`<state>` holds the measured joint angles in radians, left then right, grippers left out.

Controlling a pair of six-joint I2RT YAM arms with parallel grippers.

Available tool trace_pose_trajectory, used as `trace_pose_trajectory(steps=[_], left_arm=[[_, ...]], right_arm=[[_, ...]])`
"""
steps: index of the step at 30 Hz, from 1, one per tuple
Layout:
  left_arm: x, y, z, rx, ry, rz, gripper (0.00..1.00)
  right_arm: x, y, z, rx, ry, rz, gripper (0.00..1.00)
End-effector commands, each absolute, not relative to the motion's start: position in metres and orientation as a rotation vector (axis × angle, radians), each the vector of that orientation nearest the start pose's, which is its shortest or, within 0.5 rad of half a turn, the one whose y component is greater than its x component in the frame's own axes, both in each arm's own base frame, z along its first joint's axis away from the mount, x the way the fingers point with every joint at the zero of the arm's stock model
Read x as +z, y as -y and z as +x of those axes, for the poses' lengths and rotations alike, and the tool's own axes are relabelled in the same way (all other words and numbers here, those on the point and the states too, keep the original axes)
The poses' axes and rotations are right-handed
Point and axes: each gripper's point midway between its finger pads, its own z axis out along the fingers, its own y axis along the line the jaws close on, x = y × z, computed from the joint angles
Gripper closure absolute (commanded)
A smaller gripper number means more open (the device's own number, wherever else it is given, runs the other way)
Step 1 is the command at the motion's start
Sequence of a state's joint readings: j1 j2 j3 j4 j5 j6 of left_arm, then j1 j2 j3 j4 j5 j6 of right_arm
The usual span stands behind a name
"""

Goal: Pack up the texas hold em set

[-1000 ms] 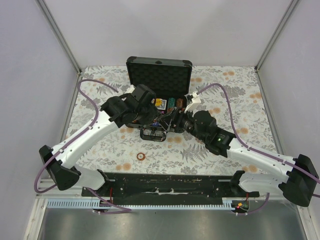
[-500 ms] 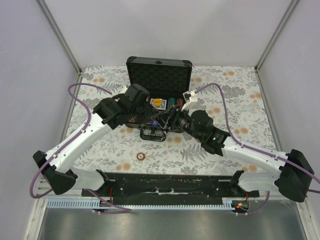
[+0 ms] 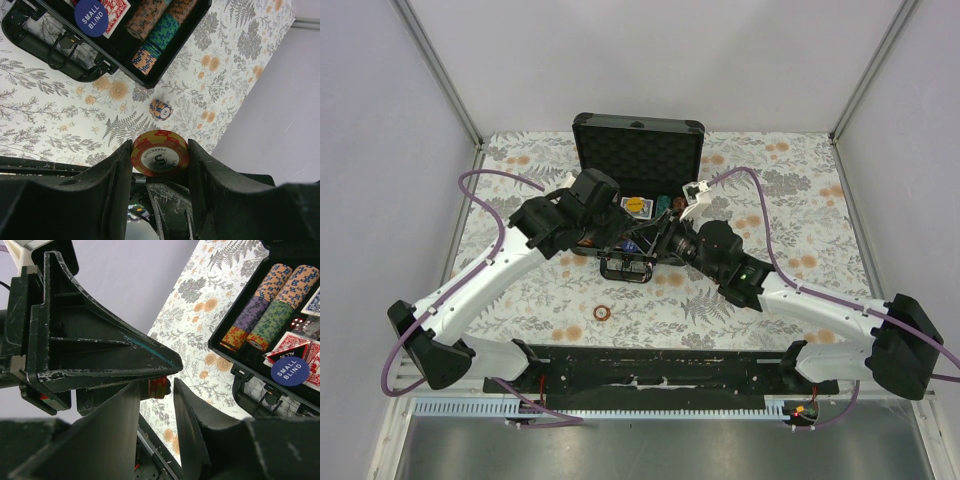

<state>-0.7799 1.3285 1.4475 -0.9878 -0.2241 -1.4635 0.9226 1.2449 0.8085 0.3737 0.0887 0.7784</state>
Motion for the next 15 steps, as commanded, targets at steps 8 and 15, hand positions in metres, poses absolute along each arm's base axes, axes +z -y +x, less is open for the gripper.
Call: trace_pose_trajectory(steps=[8, 15], left_arm=[[0.2715, 0.2656, 0.2415, -0.88, -2.366, -1.008, 0.91], [0.2725, 0.2634, 0.2424, -0.882, -2.352, -1.012, 0.74]], right_arm=[[0.3039, -0.3612, 0.2629, 1.258, -1.683, 0.03, 0.81], [0.3052, -0.3616, 0.2613, 1.236, -1.694, -0.011, 0.92]])
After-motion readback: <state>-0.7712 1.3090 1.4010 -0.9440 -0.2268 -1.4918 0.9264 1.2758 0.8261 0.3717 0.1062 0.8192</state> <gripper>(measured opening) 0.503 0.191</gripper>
